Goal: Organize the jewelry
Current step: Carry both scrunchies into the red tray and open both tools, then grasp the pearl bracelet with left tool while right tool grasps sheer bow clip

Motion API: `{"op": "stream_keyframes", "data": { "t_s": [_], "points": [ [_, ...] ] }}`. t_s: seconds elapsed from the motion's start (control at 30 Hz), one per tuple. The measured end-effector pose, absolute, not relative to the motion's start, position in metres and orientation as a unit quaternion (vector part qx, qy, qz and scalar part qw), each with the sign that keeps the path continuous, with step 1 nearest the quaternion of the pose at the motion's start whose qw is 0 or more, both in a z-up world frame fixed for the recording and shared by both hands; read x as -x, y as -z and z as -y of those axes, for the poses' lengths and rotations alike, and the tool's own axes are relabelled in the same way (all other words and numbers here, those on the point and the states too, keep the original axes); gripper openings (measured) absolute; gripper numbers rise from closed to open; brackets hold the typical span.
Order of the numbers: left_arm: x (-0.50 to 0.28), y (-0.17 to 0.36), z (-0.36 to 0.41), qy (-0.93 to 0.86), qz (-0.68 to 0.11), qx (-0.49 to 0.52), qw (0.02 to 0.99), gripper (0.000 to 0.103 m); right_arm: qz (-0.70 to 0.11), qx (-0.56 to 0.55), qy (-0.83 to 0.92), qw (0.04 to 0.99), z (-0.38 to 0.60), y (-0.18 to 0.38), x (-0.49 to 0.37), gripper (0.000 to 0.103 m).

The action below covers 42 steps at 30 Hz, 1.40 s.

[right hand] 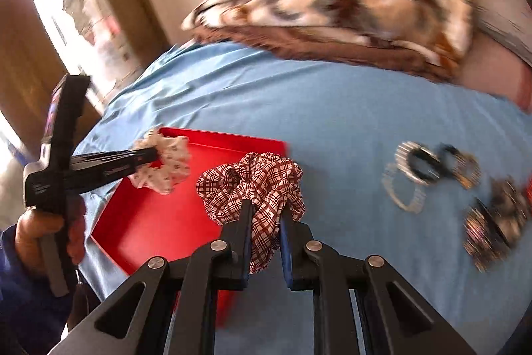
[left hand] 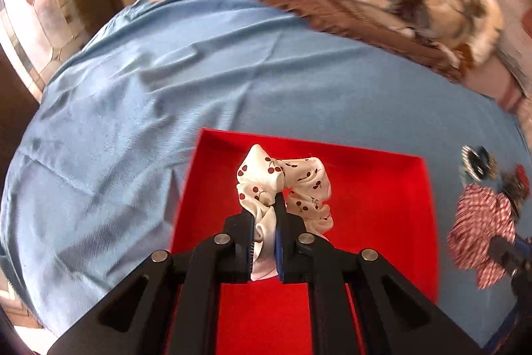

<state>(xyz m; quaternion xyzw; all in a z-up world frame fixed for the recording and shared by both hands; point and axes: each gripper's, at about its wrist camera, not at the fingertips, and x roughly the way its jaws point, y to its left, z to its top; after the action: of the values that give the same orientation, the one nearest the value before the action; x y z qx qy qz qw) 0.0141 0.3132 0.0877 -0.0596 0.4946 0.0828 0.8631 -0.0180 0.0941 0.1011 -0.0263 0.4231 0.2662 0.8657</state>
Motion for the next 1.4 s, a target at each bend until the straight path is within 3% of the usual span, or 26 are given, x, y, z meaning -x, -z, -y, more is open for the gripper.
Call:
{"op": "stream_keyframes", "data": {
  "t_s": [0.2, 0.3, 0.37, 0.43, 0.53, 0.63, 0.77, 0.8, 0.87, 0.97, 1.0, 1.1, 1.4],
  "points": [
    [-0.034, -0.072, -0.333, -0.089, -0.497, 0.075, 0.860, 0.015, -0.443, 0.067, -0.271, 0.852, -0.151, -0.074, -0.019, 0.018],
    [-0.035, -0.076, -0.336, -0.082, -0.488, 0.082, 0.865, 0.038, -0.447, 0.078, -0.260, 0.853, -0.161, -0.063, -0.030, 0.027],
    [-0.033, -0.080, -0.338, -0.079, -0.480, 0.088, 0.869, 0.044, -0.449, 0.078, -0.255, 0.853, -0.163, -0.061, -0.033, 0.042],
    [-0.030, -0.084, -0.338, -0.071, -0.475, 0.095, 0.872, 0.045, -0.445, 0.081, -0.250, 0.856, -0.162, -0.063, -0.034, 0.052],
    [-0.023, -0.093, -0.339, -0.063, -0.467, 0.110, 0.875, 0.048, -0.436, 0.080, -0.247, 0.862, -0.156, -0.072, -0.031, 0.055],
    [-0.009, -0.107, -0.339, -0.056, -0.451, 0.122, 0.883, 0.050, -0.428, 0.077, -0.233, 0.870, -0.141, -0.080, -0.022, 0.066],
    [0.015, -0.123, -0.336, -0.067, -0.428, 0.126, 0.893, 0.056, -0.449, 0.056, -0.222, 0.864, -0.114, -0.073, -0.001, 0.067],
    [0.020, -0.125, -0.335, -0.069, -0.425, 0.128, 0.893, 0.056, -0.456, 0.052, -0.222, 0.860, -0.111, -0.069, 0.002, 0.067],
    [0.030, -0.127, -0.333, -0.068, -0.423, 0.132, 0.894, 0.056, -0.472, 0.050, -0.220, 0.852, -0.108, -0.057, 0.011, 0.044],
    [0.046, -0.130, -0.325, -0.065, -0.424, 0.126, 0.894, 0.056, -0.493, 0.040, -0.226, 0.839, -0.106, -0.044, 0.018, 0.019],
    [0.051, -0.132, -0.321, -0.066, -0.424, 0.119, 0.895, 0.056, -0.497, 0.037, -0.225, 0.837, -0.105, -0.041, 0.021, 0.016],
    [0.064, -0.135, -0.313, -0.069, -0.423, 0.103, 0.897, 0.056, -0.498, 0.025, -0.223, 0.838, -0.103, -0.039, 0.028, 0.011],
    [0.081, -0.147, -0.286, -0.054, -0.424, 0.091, 0.900, 0.056, -0.506, 0.004, -0.229, 0.832, -0.090, -0.041, 0.052, 0.015]
  ]
}}
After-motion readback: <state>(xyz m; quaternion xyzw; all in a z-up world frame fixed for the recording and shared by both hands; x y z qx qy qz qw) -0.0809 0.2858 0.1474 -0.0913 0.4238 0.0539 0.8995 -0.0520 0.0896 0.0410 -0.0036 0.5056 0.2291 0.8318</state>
